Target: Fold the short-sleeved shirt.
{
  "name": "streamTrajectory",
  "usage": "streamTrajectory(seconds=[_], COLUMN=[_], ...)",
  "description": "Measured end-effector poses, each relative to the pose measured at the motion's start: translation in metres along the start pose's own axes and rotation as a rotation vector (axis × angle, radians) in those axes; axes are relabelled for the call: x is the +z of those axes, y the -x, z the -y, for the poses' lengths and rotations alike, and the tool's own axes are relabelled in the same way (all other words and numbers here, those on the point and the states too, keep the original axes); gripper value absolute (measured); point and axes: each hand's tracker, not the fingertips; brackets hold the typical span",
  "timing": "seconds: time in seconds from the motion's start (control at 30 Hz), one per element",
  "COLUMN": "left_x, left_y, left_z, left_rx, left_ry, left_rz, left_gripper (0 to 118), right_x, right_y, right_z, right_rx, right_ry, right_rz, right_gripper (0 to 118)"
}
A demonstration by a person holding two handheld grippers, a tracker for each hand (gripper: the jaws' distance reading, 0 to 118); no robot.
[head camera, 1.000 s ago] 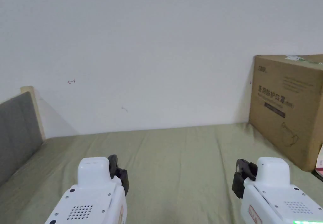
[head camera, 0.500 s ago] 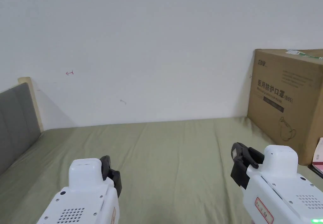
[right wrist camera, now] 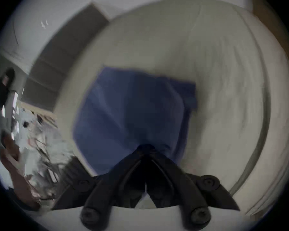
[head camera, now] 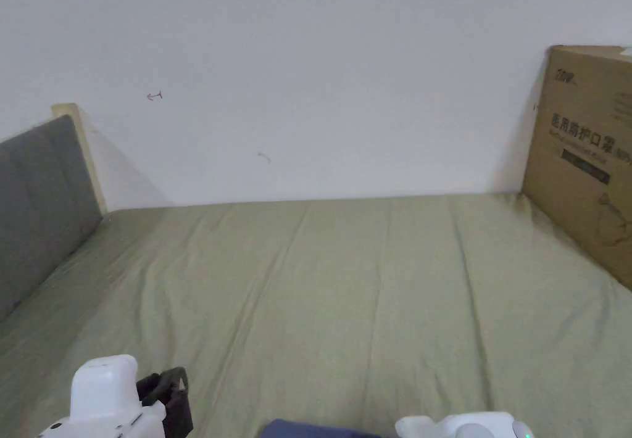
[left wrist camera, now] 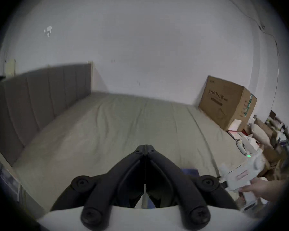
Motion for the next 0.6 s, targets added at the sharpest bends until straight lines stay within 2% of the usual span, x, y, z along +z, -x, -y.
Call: streamTrajectory(seconds=[0.03,0.1,0.17,0.2,0.23,0.27,0.3,0.33,0.4,0.5,0.6], left_x=[-0.011,-0.034,-0.068,-0.085,-0.103,-0.120,-0.134,-0.150,-0.175,-0.208,-0.222], left_y=[0.011,0.032,0.058,0.068,0.078,0.082,0.084,0.086,0.090,0.087,0.068], left_z=[0.005,0.016,0.031,0.039,0.050,0.061,0.069,0.081,0.103,0.134,0.149], left_rx=[0.034,0.141,0.325,0.392,0.466,0.491,0.465,0.462,0.552,0.740,0.814], left_ry=[0.055,0.180,0.335,0.408,0.479,0.549,0.585,0.639,0.698,0.783,0.705], left_rz=[0.037,0.151,0.331,0.401,0.483,0.512,0.494,0.507,0.563,0.709,0.926], left_gripper=[0,0,2,16,36,63,96,107,109,109,109], right_x=[-0.012,-0.013,-0.012,-0.012,-0.012,-0.011,-0.011,-0.011,-0.012,-0.012,-0.013], right_y=[-0.006,-0.020,-0.029,-0.031,-0.032,-0.032,-0.033,-0.034,-0.032,-0.028,-0.027], right_z=[0.003,0.004,0.006,0.008,0.010,0.013,0.014,0.014,0.014,0.014,0.013], right_rx=[0.004,-0.083,-0.134,-0.132,-0.128,-0.124,-0.126,-0.134,-0.134,-0.082,-0.070], right_ry=[0.025,-0.046,-0.038,-0.045,-0.052,-0.062,-0.066,-0.069,-0.071,-0.073,-0.070], right_rz=[-0.002,-0.102,-0.142,-0.145,-0.150,-0.155,-0.160,-0.166,-0.165,-0.145,-0.142], right_gripper=[0,0,0,0,0,0,0,0,0,0,0])
